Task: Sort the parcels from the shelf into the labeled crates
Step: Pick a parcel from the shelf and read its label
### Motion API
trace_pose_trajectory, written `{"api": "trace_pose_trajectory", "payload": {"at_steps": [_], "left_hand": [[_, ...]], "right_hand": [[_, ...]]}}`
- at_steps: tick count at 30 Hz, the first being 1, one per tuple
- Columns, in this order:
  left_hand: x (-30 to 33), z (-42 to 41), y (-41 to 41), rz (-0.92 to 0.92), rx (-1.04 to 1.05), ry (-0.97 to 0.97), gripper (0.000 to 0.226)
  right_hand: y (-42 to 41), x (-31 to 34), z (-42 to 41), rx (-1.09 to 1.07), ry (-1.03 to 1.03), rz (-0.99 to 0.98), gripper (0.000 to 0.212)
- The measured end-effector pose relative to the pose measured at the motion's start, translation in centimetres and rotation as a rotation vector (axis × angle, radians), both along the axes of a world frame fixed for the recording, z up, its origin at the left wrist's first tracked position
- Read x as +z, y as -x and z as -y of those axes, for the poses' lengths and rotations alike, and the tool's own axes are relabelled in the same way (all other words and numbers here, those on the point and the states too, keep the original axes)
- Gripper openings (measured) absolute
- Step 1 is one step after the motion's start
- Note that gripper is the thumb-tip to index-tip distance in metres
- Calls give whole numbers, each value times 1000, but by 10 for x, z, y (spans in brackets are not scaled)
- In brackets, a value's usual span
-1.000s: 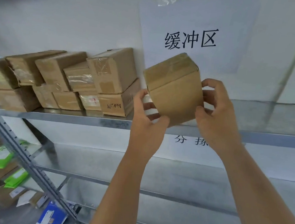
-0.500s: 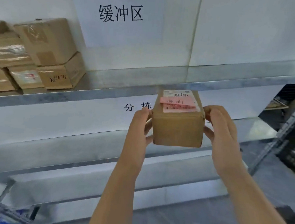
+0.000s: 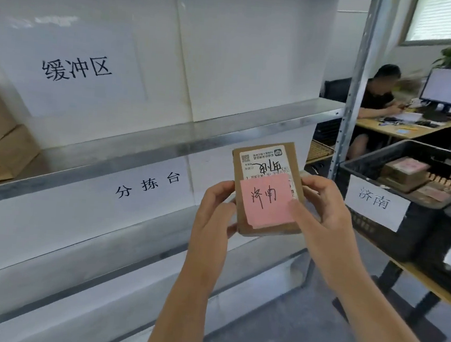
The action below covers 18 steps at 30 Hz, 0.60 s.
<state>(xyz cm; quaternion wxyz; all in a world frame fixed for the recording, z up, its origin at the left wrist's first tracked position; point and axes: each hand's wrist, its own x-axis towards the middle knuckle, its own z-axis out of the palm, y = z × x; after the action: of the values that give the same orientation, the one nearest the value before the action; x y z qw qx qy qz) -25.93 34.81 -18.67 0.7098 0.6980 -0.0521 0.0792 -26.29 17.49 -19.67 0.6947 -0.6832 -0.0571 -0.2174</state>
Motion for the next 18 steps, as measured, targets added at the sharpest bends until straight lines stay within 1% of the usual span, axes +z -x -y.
{"api": "trace_pose_trajectory", "payload": {"at_steps": [3,7,8,10,11,13,14,18], "left_hand": [[0,47,21,0,-15,21,19],[-6,117,53,-24,-51,-5,18],[-6,134,60,-25,-76,-10,20],[-6,169,72,-13,-114,-26,33],[-7,188,79,-8,-138,-33,34],[-8,227,94,0,-199,-32,18],[-8,246,101,-13,-227,-17,14],[-3,310,126,-43,-328,29,15]], "right_hand": [[31,-3,43,-34,-1,-4,27],[78,-12,109,-113,-34,-9,28],[89,-14,125,-139,-43,-6,29],[111,-14,157,-181,-65,-5,30],[123,-15,174,-203,-71,-10,30],[147,-13,206,-262,-88,-6,29],[160,-12,222,-293,-92,-8,28],[208,-5,277,-427,-75,-16,26]]}}
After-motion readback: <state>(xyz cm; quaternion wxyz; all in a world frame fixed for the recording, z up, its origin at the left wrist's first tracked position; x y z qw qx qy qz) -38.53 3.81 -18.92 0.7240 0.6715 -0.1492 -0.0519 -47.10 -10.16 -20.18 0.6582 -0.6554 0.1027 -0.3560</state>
